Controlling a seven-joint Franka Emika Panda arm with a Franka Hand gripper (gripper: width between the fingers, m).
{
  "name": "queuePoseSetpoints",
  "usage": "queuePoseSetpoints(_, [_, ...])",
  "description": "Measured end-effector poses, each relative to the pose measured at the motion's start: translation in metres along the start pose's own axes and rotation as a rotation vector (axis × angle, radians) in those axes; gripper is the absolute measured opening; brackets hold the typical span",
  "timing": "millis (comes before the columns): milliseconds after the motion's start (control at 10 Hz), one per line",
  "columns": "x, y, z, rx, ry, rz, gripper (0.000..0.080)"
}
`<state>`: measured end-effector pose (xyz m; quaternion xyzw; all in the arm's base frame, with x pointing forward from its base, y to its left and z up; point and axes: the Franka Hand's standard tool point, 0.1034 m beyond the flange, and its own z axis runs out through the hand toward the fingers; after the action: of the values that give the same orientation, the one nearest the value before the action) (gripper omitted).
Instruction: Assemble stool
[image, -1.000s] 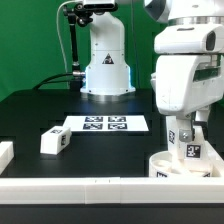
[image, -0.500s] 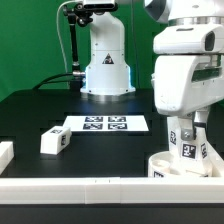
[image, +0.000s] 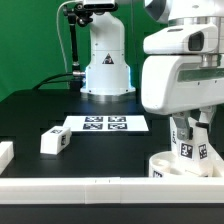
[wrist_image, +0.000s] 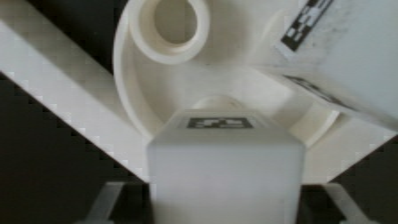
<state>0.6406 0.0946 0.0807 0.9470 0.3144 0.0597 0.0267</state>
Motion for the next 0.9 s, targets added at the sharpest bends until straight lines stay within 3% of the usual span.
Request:
queuePoseSetpoints(600, [0.000, -0.003, 0.001, 0.010, 0.001, 0.621, 0.0340])
queuePoseSetpoints(900, [0.004, -0.011, 0.001, 0.028, 0.006, 0.960, 0.0340])
